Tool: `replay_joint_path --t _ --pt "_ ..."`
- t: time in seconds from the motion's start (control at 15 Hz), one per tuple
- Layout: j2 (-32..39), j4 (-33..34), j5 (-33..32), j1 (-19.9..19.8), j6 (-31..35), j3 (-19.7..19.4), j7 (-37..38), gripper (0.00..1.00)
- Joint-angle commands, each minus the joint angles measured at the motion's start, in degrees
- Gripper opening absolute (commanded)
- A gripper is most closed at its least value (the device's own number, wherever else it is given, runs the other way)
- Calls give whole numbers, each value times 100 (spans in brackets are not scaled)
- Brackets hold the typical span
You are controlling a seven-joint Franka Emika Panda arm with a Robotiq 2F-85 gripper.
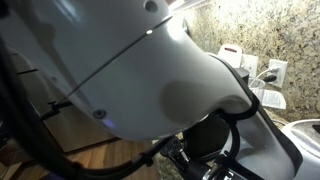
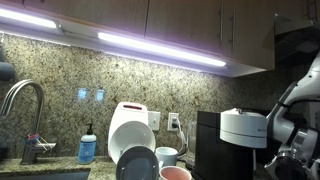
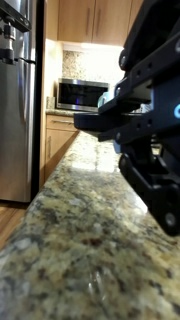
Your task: Place the cup holder on the coffee machine
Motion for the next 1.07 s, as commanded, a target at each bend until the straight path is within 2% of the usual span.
replay_joint_path --t 0.0,0.53,1.0 --pt "-215 -7 -6 76 -144 -84 201 5" --pt "-121 47 -21 63 -176 -94 303 5" --pt "-77 222 -265 1 -739 -66 848 5"
